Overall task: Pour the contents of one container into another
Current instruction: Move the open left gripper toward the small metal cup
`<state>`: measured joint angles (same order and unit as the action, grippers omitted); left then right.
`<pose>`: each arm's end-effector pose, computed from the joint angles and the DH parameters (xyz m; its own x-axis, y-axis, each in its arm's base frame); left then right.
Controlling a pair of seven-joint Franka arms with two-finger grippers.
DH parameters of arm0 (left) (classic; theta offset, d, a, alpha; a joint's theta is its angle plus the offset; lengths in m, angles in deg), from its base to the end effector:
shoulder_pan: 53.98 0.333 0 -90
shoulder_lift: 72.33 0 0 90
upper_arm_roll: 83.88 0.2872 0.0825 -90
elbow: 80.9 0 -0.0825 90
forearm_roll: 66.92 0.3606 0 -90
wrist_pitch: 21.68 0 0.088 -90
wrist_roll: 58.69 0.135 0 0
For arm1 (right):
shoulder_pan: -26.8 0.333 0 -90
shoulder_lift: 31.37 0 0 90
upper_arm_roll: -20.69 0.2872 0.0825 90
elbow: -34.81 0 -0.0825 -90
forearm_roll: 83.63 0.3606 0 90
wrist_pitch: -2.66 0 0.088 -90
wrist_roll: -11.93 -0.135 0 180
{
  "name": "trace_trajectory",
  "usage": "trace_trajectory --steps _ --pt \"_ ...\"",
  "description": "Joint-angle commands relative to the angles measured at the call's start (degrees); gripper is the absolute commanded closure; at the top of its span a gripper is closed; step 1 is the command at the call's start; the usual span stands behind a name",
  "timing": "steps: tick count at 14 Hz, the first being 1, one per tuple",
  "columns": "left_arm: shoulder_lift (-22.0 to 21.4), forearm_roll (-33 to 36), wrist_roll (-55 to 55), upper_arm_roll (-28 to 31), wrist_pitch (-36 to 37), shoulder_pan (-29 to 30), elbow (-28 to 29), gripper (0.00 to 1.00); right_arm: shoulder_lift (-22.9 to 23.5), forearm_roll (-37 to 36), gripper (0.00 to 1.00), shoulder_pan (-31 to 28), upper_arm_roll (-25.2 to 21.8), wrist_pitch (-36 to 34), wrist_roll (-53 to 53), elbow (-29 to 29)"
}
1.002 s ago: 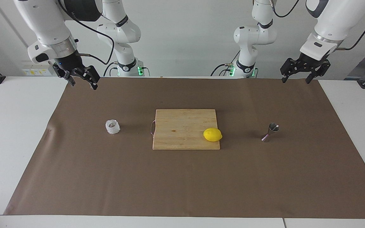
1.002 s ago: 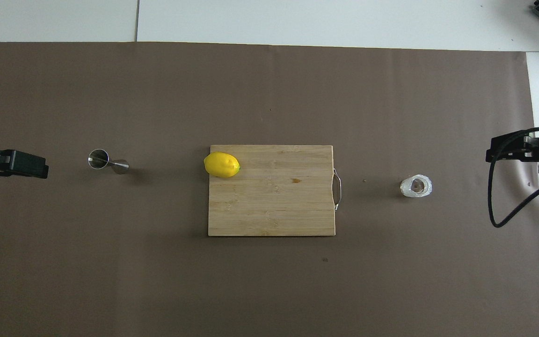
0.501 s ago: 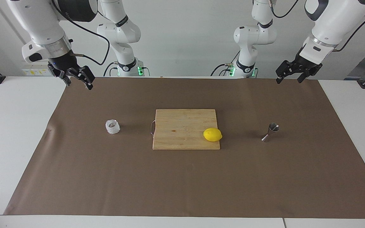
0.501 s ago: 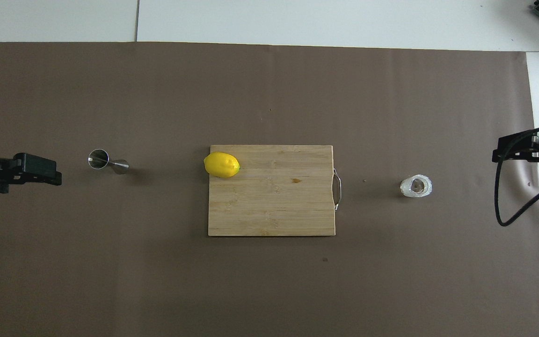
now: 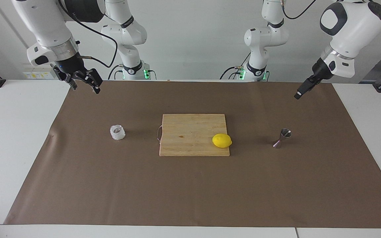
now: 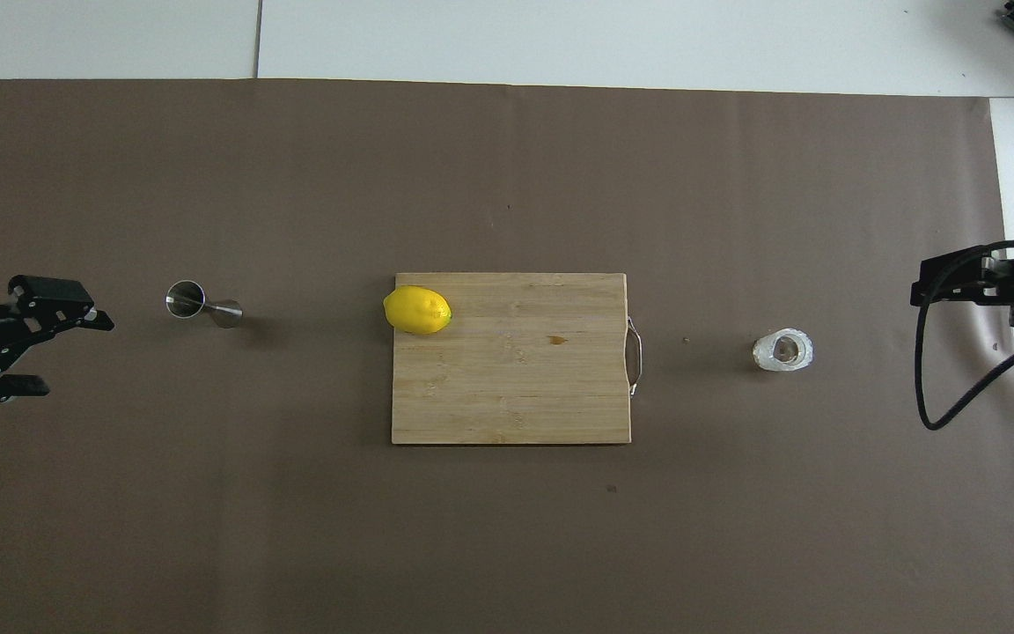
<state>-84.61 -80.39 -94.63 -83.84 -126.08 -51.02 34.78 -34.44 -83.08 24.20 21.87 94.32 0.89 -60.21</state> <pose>0.4811 -0.0002 0.4973 0.7432 0.6575 -0.1243 0.6682 -0.7194 0.1899 0.5174 -0.0113 0.5589 0.9764 -0.2161 -0.0066 -0.2161 -0.9763 -0.0074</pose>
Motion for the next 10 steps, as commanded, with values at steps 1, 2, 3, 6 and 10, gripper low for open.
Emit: trace_trajectory --steps 1,2,3,6,10 --pt "1.0 -7.4 -8.8 -0.1 -4.9 4.5 4.0 0.0 -0.7 -0.7 0.0 1.0 0.4 0.9 0.8 -0.9" --pt "2.9 -9.0 -11.4 -0.1 -5.8 5.6 4.0 0.0 -0.6 -0.8 0.0 1.0 0.4 0.9 0.8 -0.9" --pt "5.3 -12.8 -13.5 -0.1 -6.8 6.3 3.9 0.0 -0.6 -0.9 0.0 1.6 0.4 0.9 0.8 -0.8" --pt "10.9 -19.5 -14.5 -0.1 -9.4 7.4 3.9 0.0 -0.6 -1.0 0.0 2.2 0.4 0.9 0.2 -0.8" --pt "16.5 -24.2 -14.5 -0.2 -16.2 7.1 3.5 0.0 -0.8 -1.0 0.0 2.2 0.5 0.6 0.1 -0.9"
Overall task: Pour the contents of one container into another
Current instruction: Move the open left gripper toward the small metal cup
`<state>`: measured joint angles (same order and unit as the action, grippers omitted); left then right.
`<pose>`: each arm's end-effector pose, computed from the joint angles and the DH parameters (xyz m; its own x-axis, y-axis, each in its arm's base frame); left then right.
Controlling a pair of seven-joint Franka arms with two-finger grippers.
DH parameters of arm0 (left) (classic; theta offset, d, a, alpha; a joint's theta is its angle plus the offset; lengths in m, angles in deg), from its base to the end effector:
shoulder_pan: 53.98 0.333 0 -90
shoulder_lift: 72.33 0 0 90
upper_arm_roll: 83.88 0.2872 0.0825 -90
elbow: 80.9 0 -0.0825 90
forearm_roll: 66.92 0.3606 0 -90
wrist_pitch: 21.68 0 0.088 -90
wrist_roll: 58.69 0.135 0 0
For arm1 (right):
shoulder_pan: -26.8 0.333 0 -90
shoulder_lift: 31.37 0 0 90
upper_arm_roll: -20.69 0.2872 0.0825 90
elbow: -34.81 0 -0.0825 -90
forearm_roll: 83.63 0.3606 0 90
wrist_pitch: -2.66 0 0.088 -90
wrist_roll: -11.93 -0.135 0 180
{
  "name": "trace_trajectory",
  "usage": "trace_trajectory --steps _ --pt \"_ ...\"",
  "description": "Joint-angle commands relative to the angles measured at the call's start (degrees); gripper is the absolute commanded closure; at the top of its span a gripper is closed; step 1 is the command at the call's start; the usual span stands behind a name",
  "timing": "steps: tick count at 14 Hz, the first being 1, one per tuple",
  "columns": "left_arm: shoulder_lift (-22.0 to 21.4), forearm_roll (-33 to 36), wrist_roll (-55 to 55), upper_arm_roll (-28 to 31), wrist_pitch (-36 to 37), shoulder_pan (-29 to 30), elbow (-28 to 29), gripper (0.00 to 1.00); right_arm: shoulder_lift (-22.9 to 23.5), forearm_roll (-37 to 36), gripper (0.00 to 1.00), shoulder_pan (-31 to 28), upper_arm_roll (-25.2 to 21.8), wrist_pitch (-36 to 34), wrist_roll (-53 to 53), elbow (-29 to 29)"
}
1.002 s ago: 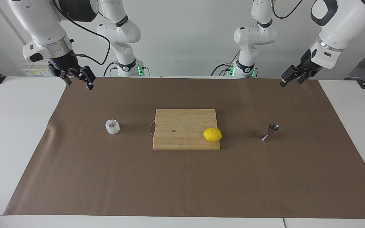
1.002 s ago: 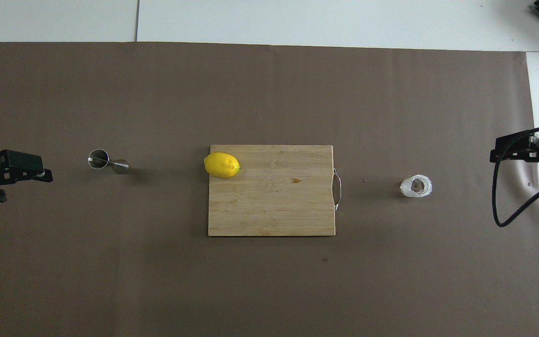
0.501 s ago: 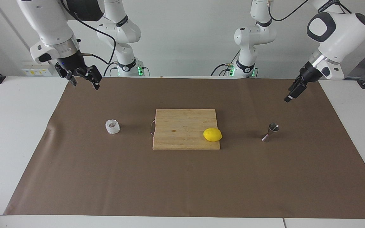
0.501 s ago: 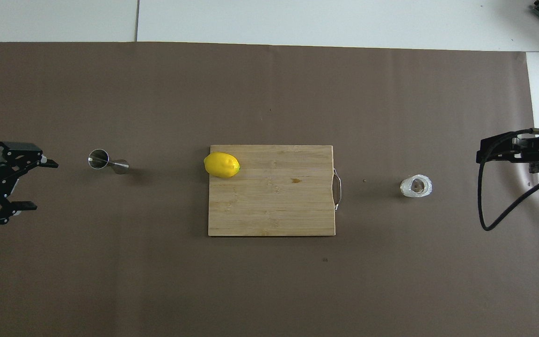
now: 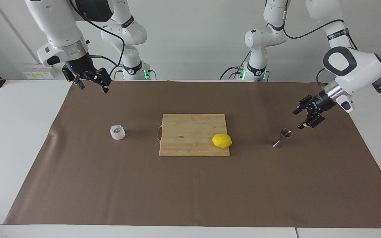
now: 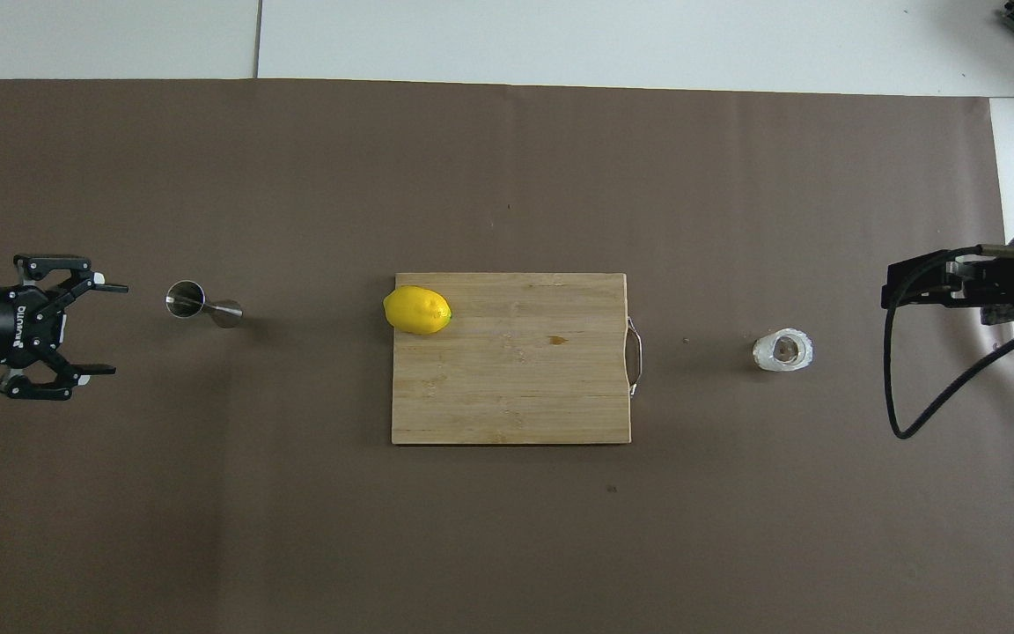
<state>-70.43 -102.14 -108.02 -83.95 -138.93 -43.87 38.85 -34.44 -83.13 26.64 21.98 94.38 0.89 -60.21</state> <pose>0.5272 0.0467 0.3694 0.2476 0.8478 -0.4689 0.9639 -0.1666 0.2077 0.5175 0.0116 0.5590 0.9850 -0.1724 -0.0054 -0.1724 -0.9850 -0.0066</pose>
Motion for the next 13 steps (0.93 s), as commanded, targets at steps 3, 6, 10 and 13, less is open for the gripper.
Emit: trace_trajectory --steps 3,6,10,13 --pt "5.2 -7.1 -1.2 -0.1 -7.6 -0.5 -0.7 0.0 -0.8 -0.9 0.0 -0.2 0.4 0.7 0.0 -0.9" --pt "5.9 -9.2 -1.2 -0.2 -9.5 -0.8 -0.7 0.0 -0.9 -0.9 0.0 -0.2 0.3 0.6 0.1 -0.9" --pt "5.8 -9.6 -4.0 -0.1 -10.2 -3.4 0.0 0.0 -1.0 -0.9 0.0 -0.1 0.4 0.6 0.2 -1.2" --pt "5.4 -9.6 -4.9 -0.1 -12.8 -5.4 2.1 0.0 -1.0 -0.9 0.0 -0.2 0.4 0.7 0.3 -1.2"
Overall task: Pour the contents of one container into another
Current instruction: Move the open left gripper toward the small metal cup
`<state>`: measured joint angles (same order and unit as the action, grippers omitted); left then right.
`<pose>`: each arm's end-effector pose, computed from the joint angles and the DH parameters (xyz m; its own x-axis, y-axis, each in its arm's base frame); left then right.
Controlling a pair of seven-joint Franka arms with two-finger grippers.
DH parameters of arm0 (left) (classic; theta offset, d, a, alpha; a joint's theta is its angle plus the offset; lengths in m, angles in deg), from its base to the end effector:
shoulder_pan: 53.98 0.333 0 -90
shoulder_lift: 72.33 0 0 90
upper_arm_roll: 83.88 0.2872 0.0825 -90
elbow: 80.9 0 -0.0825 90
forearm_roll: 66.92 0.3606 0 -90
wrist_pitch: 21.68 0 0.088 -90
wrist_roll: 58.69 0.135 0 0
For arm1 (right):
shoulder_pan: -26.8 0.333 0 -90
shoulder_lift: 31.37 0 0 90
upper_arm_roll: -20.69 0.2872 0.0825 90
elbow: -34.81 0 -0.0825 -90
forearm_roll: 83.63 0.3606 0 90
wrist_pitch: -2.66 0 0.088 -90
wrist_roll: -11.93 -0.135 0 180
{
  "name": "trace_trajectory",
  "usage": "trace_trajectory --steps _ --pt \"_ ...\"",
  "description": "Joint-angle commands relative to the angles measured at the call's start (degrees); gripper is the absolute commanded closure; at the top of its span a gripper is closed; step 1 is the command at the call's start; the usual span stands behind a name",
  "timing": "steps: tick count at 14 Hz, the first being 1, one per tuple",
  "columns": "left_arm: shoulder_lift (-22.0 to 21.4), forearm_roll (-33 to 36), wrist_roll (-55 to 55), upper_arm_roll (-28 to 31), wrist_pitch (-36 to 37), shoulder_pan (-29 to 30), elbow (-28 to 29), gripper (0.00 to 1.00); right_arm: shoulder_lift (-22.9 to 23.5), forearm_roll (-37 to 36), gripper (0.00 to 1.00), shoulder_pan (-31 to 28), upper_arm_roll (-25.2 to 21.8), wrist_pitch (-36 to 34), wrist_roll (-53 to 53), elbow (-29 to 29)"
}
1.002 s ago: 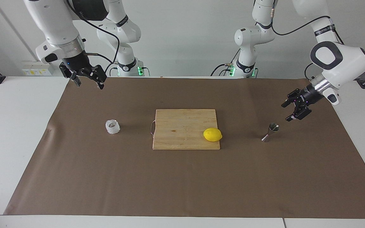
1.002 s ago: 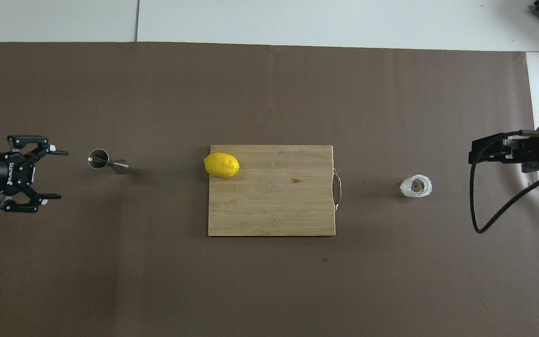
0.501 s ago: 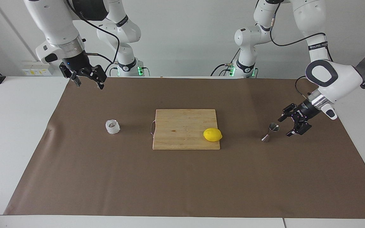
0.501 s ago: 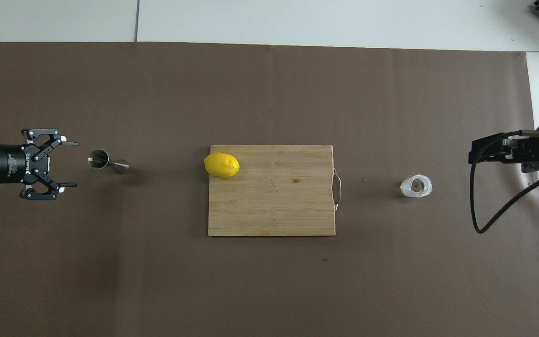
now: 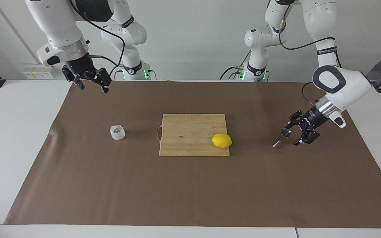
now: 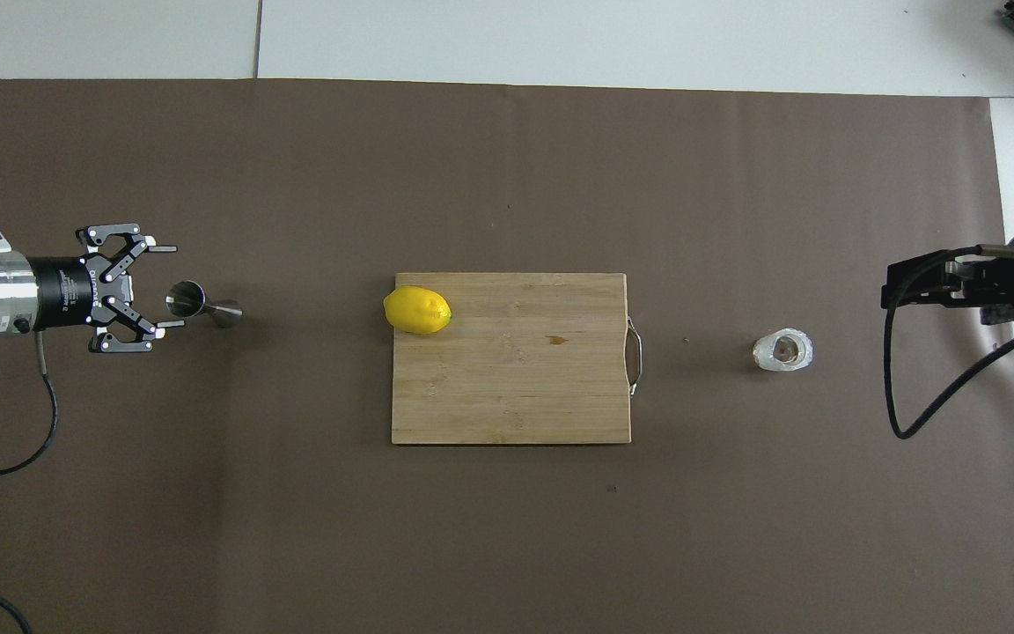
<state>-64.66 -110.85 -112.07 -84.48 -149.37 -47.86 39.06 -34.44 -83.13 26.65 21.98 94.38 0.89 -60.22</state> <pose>0.5542 0.0166 0.3287 0.1134 0.8452 -0.5223 0.9755 0.0051 0.2200 0.5175 0.0117 0.5590 0.9850 -0.1722 -0.0056 -0.1723 -0.9850 -0.0066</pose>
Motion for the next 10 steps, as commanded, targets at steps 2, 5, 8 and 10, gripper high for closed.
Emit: trace_trajectory --steps 2,5,8,10 --pt "-0.5 -0.9 -0.9 0.4 -2.4 -1.5 2.1 0.0 -1.0 -0.9 0.0 -0.1 0.4 0.6 0.4 -1.2" --pt "-0.5 -0.9 -0.8 0.5 -3.2 -1.5 2.6 0.0 -1.0 -0.8 0.0 -0.1 0.4 0.6 0.7 -1.2" --pt "-0.4 -0.8 -0.8 0.5 -4.4 -1.5 2.9 0.0 -1.0 -0.8 0.0 -0.2 0.4 0.6 0.8 -1.3" --pt "-0.5 -0.8 -0.8 0.5 -4.3 -1.5 3.0 0.0 -1.0 -0.8 0.0 -0.1 0.4 0.6 0.8 -1.2"
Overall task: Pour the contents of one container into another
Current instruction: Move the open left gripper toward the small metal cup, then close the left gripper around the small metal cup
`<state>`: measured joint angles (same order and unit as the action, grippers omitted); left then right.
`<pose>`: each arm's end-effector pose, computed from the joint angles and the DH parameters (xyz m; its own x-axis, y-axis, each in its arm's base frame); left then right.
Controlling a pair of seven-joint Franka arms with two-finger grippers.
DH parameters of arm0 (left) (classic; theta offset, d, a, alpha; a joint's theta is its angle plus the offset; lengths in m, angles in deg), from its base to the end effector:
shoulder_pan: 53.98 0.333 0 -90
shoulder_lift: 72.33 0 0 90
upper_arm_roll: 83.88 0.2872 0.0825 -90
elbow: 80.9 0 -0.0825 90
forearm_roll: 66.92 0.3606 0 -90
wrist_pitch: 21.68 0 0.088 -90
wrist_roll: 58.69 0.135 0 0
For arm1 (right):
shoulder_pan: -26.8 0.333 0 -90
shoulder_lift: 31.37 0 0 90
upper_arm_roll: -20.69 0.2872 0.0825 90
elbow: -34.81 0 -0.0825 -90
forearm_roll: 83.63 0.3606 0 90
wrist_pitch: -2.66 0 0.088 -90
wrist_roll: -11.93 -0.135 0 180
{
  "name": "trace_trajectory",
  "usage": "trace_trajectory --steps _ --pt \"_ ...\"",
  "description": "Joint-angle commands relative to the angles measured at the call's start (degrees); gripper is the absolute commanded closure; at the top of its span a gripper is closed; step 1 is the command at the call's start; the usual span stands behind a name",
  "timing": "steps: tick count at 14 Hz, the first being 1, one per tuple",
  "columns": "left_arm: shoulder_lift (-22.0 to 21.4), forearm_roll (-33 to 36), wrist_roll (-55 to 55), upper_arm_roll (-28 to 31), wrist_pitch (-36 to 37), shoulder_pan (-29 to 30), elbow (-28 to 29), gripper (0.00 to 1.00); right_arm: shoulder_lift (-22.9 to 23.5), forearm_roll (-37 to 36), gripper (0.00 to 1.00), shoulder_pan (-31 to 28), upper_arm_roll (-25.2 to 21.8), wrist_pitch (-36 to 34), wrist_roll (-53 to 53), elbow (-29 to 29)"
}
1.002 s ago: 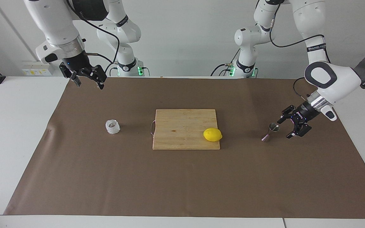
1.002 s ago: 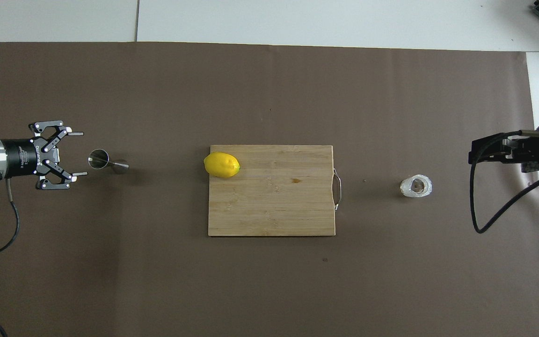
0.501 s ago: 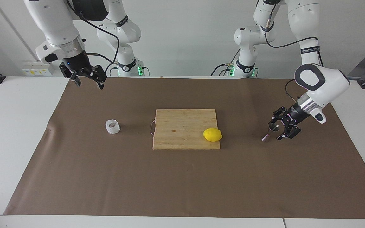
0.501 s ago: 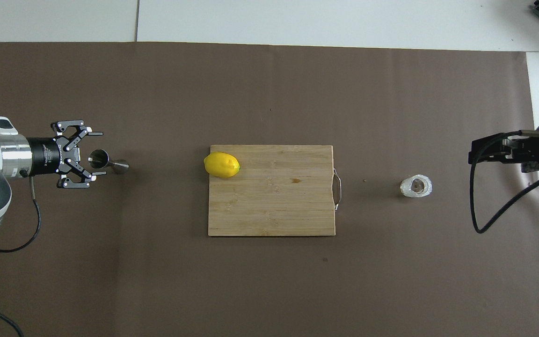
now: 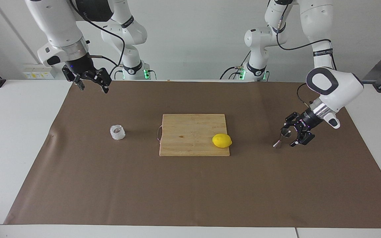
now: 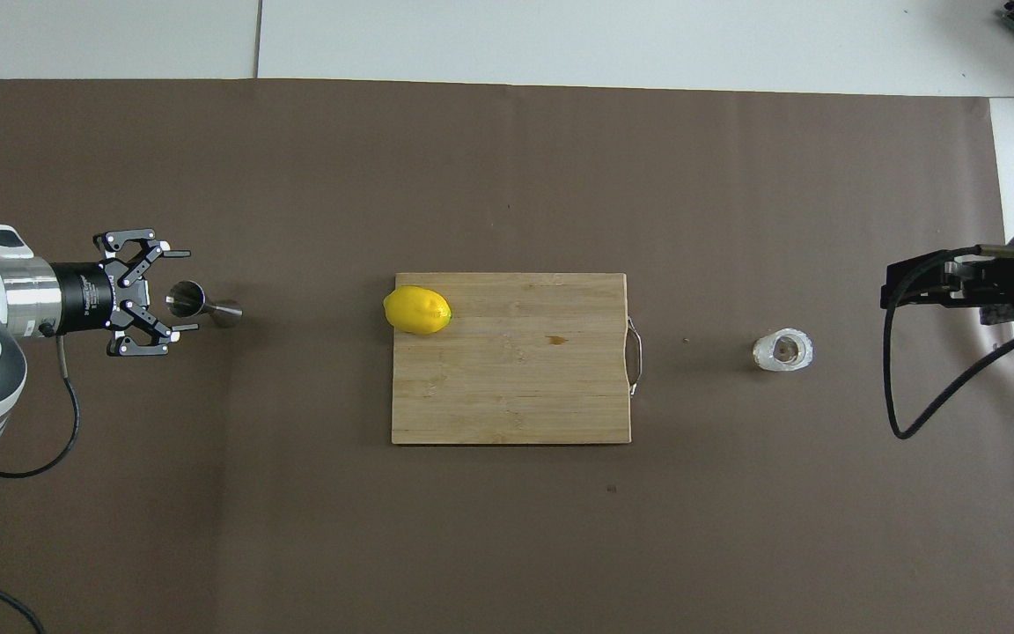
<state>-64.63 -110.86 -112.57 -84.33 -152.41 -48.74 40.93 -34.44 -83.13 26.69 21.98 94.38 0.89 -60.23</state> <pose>0.5504 0.0149 0.3173 0.0926 0.8588 -0.5039 0.9755 0.0231 0.2187 0.5175 0.0121 0.5589 0.9852 -0.1715 -0.0057 -0.1716 -0.9852 -0.0065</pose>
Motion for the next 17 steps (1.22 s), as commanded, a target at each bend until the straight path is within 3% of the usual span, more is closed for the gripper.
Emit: trace_trajectory --steps 1,5,17 --pt "-0.5 -0.8 -0.3 0.4 -1.3 -0.6 1.1 0.0 -1.0 -0.8 0.0 -0.2 0.4 0.6 0.8 -1.3" --pt "-0.4 -0.8 -0.7 0.4 -0.3 -0.6 0.6 0.08 -1.0 -0.8 0.0 -0.2 0.4 0.5 0.8 -1.3" --pt "0.0 4.1 -4.6 0.5 4.8 -0.3 -2.1 0.13 -1.0 -0.8 0.0 -0.2 0.4 0.5 0.9 -1.3"
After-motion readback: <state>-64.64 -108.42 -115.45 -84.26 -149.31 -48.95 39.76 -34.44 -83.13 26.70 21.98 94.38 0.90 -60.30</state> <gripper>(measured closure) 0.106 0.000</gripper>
